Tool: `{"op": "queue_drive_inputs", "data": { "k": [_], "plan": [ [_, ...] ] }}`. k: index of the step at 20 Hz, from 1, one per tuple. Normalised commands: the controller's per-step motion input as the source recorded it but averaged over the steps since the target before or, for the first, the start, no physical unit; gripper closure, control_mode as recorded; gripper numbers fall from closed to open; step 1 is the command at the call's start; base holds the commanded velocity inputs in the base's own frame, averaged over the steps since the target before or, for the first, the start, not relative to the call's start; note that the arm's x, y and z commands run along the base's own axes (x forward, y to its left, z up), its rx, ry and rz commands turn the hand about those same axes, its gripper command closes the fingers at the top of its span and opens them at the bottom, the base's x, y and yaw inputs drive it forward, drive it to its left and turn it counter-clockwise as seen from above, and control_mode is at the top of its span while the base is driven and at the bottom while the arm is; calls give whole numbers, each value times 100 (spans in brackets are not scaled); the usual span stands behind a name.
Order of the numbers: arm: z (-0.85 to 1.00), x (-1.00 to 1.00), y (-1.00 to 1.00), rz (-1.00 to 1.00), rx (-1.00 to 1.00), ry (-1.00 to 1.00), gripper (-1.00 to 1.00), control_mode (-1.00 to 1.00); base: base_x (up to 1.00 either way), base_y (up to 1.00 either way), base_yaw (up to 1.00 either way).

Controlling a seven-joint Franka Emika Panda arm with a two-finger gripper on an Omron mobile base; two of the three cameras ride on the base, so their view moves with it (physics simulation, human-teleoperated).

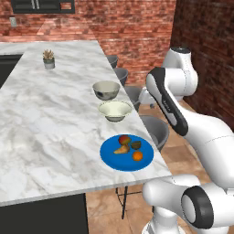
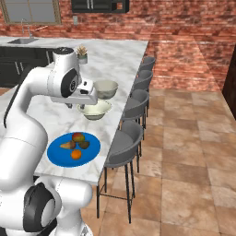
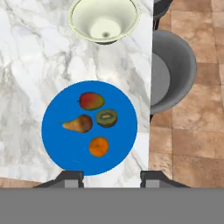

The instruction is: Take the fruits from the plate on the dining counter and place two fruits in each bowl.

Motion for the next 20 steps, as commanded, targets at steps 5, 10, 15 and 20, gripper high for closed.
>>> {"op": "queue_drive_inputs", "data": {
  "k": [5,10,15,20],
  "plan": [
    [-2,-2,7,0,0,3,-100,-100,0,0,0],
    [-21,-2,53,0,0,9,-100,-100,0,0,0],
    [-18,0,29,0,0,3,-100,-100,0,0,0],
    [-5,0,0,0,0,0,-100,-100,0,0,0]
  ]
}}
